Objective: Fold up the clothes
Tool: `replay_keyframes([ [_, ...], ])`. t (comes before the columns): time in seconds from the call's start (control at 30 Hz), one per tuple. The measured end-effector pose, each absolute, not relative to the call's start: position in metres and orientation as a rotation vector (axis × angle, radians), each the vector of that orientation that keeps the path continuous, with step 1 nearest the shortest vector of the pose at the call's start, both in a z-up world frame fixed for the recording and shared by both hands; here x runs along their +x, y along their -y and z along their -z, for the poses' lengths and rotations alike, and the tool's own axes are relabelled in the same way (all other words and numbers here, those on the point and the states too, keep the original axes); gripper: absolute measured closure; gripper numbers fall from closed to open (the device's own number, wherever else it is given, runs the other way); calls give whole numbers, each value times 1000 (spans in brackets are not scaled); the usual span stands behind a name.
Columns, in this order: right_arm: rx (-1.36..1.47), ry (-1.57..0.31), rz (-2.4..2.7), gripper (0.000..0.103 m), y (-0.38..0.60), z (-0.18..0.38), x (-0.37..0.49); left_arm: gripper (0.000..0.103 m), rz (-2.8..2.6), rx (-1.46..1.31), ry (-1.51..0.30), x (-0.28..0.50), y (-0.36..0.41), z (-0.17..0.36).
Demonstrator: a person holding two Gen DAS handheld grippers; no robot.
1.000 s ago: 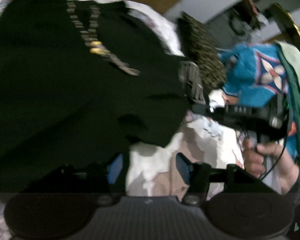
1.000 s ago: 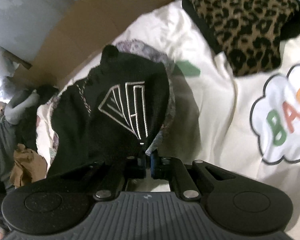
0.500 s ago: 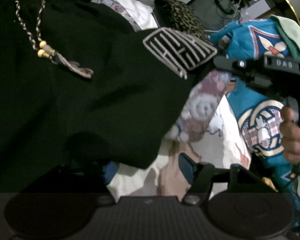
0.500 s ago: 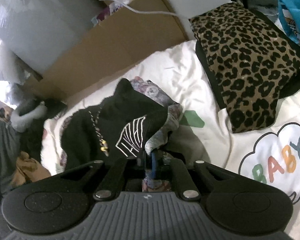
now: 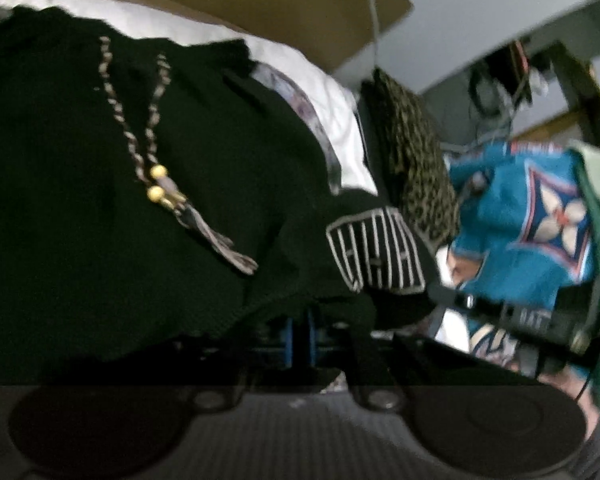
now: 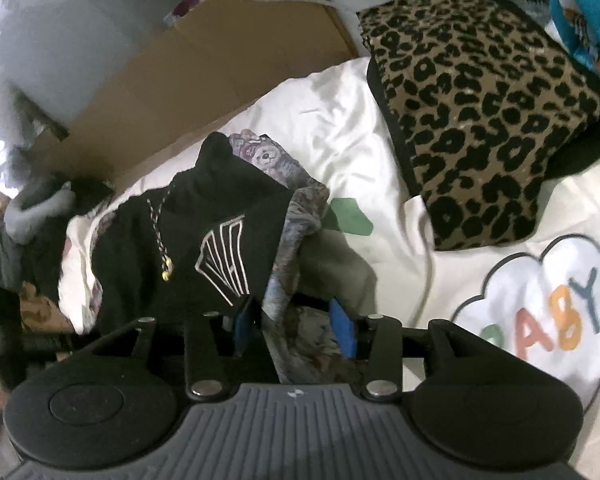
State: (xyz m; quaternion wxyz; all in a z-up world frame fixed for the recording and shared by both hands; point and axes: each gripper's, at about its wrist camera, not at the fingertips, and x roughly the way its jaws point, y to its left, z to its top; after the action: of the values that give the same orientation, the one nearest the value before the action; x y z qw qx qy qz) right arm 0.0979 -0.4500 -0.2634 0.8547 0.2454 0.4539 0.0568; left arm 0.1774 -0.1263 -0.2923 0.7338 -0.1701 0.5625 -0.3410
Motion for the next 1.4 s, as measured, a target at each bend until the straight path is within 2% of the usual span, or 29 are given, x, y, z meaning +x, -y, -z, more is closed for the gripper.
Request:
replay_keyframes([
  [0.17, 411, -1004, -180, 45, 435, 272, 83, 95, 747, -407, -1228, 183, 126, 290],
  [0.33, 302, -1048, -165, 46, 415, 295, 82, 95, 759, -422, -1228, 182, 125, 287],
  [0.4, 282, -1051, -141, 49, 412, 304, 87, 95, 769, -427, -1230, 181, 125, 285],
  [0.43, 296, -1057, -147, 68, 414, 307, 90, 95, 775, -428, -1231, 180, 125, 284],
  [0.47, 310, -1063, -154, 97, 416, 309, 93, 95, 781, -431, -1232, 178, 124, 282],
  [0.5, 318, -1073, -162, 103, 418, 309, 95, 95, 787, -434, -1233, 176, 123, 282],
  [1.13, 339, -1015, -286, 103, 465, 196, 72, 96, 841, -475, -1266, 156, 125, 281],
  [1.23, 338, -1000, -279, 103, 469, 196, 76, 96, 836, -462, -1271, 155, 129, 284],
  [1.4, 344, -1067, -224, 103, 472, 239, 84, 87, 813, -406, -1297, 147, 137, 290],
])
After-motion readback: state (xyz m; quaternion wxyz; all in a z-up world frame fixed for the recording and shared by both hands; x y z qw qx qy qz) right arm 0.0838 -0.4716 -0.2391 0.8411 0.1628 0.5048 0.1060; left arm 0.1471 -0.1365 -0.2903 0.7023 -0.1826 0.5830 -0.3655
